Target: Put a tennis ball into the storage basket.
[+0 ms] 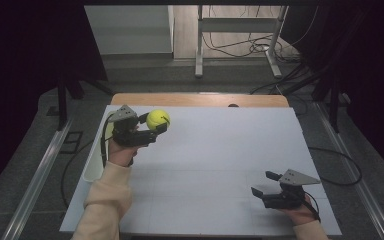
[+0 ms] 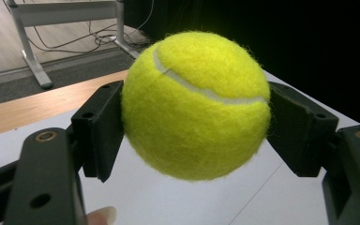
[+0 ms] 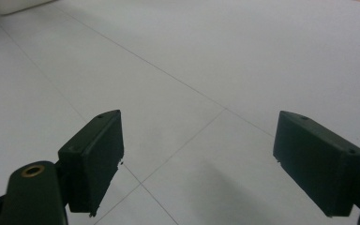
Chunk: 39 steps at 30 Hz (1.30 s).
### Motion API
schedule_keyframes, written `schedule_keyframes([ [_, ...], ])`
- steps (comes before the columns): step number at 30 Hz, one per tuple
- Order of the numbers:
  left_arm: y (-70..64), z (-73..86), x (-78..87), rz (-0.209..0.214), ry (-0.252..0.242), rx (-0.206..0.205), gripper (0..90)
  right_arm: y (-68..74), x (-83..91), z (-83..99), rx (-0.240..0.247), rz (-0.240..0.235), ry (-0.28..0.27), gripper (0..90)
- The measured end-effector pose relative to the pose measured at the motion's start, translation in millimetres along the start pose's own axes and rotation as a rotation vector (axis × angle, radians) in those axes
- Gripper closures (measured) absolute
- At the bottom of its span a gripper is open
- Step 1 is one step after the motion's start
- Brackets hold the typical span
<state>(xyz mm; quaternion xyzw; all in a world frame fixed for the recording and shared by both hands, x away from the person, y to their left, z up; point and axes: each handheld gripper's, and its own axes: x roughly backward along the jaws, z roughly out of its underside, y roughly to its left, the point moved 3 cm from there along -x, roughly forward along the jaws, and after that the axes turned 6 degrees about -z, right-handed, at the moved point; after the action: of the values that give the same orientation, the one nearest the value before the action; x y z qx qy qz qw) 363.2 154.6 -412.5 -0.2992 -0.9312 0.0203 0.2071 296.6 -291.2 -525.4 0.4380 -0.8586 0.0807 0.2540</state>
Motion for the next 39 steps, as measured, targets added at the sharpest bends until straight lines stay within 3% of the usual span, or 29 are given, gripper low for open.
schedule_keyframes([
  [18,3.0,0.2,1.6,-0.016,-0.002,0.0,26.3,0.2,-0.1,0.0,0.004,0.0,-0.001,16.7],
  [39,21.3,-5.4,24.6,-0.069,-0.057,0.032,26.3,0.1,0.0,-0.2,0.003,0.001,-0.002,16.7],
])
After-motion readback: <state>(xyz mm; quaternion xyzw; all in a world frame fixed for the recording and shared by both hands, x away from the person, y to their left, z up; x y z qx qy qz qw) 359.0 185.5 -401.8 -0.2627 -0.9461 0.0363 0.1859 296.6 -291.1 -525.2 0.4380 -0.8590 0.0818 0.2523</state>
